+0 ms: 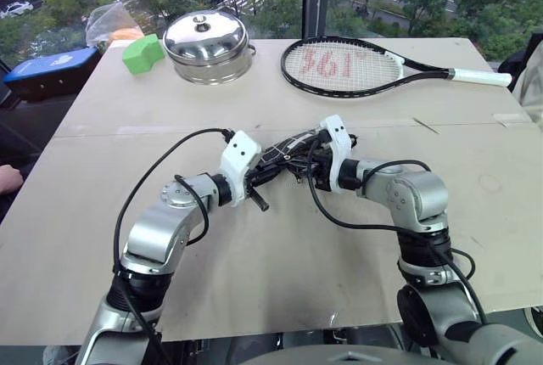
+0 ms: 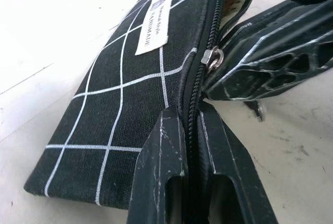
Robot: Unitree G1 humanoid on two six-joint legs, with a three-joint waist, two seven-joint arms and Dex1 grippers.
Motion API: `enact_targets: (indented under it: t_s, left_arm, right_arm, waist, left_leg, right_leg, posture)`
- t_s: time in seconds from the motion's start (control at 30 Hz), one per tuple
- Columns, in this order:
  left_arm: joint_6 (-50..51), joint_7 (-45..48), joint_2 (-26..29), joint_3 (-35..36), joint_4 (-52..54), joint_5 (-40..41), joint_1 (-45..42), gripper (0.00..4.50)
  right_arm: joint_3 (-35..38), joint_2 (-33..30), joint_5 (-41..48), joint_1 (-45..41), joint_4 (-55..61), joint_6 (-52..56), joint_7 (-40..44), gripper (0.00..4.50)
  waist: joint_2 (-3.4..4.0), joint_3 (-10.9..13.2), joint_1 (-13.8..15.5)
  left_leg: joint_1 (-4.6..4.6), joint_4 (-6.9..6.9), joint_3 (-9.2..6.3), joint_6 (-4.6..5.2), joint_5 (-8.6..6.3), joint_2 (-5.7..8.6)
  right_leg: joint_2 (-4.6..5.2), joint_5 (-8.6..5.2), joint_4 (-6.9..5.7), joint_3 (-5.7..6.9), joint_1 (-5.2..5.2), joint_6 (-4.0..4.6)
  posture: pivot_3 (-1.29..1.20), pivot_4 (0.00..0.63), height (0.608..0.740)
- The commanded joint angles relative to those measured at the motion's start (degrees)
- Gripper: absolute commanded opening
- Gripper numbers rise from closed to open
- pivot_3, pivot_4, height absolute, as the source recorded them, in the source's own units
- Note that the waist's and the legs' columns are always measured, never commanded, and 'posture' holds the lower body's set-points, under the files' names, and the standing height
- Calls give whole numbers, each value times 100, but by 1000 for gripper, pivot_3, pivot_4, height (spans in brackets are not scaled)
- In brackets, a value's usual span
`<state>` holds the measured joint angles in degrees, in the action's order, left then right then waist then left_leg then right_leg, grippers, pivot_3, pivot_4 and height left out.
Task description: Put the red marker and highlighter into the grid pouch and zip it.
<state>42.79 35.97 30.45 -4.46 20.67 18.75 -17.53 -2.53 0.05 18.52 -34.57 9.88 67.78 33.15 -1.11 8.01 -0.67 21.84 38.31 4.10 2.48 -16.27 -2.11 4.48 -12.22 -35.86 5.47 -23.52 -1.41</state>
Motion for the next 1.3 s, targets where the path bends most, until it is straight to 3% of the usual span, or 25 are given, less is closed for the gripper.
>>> enact_targets:
  t_s: [0.03, 0.17, 0.4, 0.6, 0.67, 0.7, 0.73, 0.77, 0.87, 0.9, 1.0, 1.03, 1.13, 1.3]
  left_arm:
    - [-85, 25, 43, 88, 273, 73, 68, 0]
    - [-139, 38, 118, 159, 235, 53, 132, 0]
    - [-538, 165, 308, -16, 83, -131, 165, 0]
    - [-2414, 496, 411, -895, -782, -1106, -119, 0]
    - [-3265, 770, 433, -1068, -1202, -1316, -225, 0]
    - [-3435, 864, 391, -1055, -1358, -1297, -266, 716]
    - [-3451, 925, 332, -981, -1455, -1188, -282, 1016]
    - [-3491, 982, 351, -891, -1506, -1119, -250, 1510]
    - [-3174, 1447, 610, -167, -1222, -253, 274, 2897]
    - [-2991, 1630, 718, 63, -1084, 58, 483, 3440]
    - [-2249, 1952, 986, 912, -731, 1124, 1119, 4449]
    - [-2133, 2057, 1081, 1188, -636, 1369, 1348, 4500]
    - [-2065, 2317, 1366, 1990, -346, 1684, 2225, 4500]
    - [-2268, 2452, 1522, 2569, 90, 1559, 3262, 4500]
  right_arm:
    - [-10, -171, 142, -12, 358, -117, -155, 26]
    - [364, -800, 109, 117, 707, -52, -388, 26]
    - [922, -2665, -314, 377, 538, -319, -731, 26]
    - [553, -3273, 16, 1039, 1234, -606, -261, 26]
    - [376, -3627, -167, 1421, 1400, -1185, -102, 26]
    - [389, -3755, -187, 1624, 1427, -1375, -38, 0]
    - [389, -3911, -203, 1847, 1478, -1583, 69, 626]
    - [505, -3996, -164, 2093, 1548, -1755, 154, 971]
    - [1329, -4225, 170, 3246, 2023, -2489, 737, 2349]
    - [1576, -4265, 251, 3558, 2134, -2723, 909, 2999]
    - [2444, -4251, 531, 4385, 2300, -3292, 1366, 4044]
    - [2730, -4241, 612, 4673, 2333, -3526, 1576, 4449]
    - [3673, -4071, 754, 5573, 2398, -4565, 2226, 4449]
    - [4596, -3928, 1249, 6382, 2444, -4965, 2712, 4449]
  waist:
    - [0, 0, 1]
    - [0, 0, 21]
    - [2, 1, 41]
    - [3, 2, 46]
    - [3, 2, 68]
    - [3, 2, 90]
    - [3, 2, 115]
    - [3, 2, 146]
    - [1, 2, 154]
    - [1, 2, 151]
    - [3, 3, 129]
    - [3, 3, 135]
    - [2, 2, 154]
    - [11, 6, 171]
  left_leg:
    - [0, 0, -1, 0, 0, -1]
    - [4, 0, -2, 1, 0, 0]
    - [3, 0, 3, 7, -4, 5]
    - [0, -7, 3, 26, -15, -1]
    - [-1, -6, 6, 31, -18, -1]
    - [1, -5, 8, 33, -19, -1]
    - [2, -3, 11, 37, -22, 0]
    - [3, 0, 14, 43, -25, 0]
    - [9, 2, 14, 50, -29, -2]
    - [10, 1, 14, 49, -29, -3]
    - [2, -2, 13, 46, -29, -9]
    - [2, -2, 13, 47, -29, -10]
    - [-5, -2, 7, 46, -30, -12]
    - [-10, 2, 6, 48, -32, -6]
  right_leg:
    - [0, 0, 0, -1, 0, 0]
    - [2, 0, 2, -3, 0, 0]
    - [8, -1, 6, -1, 0, 0]
    - [-4, -1, 6, -5, -1, 1]
    - [-3, -1, 8, -2, -1, 1]
    - [-2, -2, 12, 1, -1, 1]
    - [-1, -2, 14, 1, -2, 1]
    - [0, -3, 16, 0, -1, 0]
    - [6, -3, 23, 0, -2, -3]
    - [5, -3, 23, -4, -2, -4]
    - [4, -5, 22, -10, -1, -10]
    - [4, -7, 22, -10, -1, -12]
    - [6, -23, 23, -12, 5, -34]
    - [45, -39, 25, -16, 5, -11]
  posture:
    - [0, 150, 740]
    - [0, 150, 740]
    - [0, 150, 740]
    - [0, 150, 740]
    - [0, 150, 740]
    - [0, 150, 740]
    - [0, 150, 740]
    - [0, 150, 740]
    - [0, 150, 740]
    - [0, 150, 740]
    - [0, 150, 740]
    - [0, 150, 740]
    - [0, 150, 740]
    - [0, 150, 740]
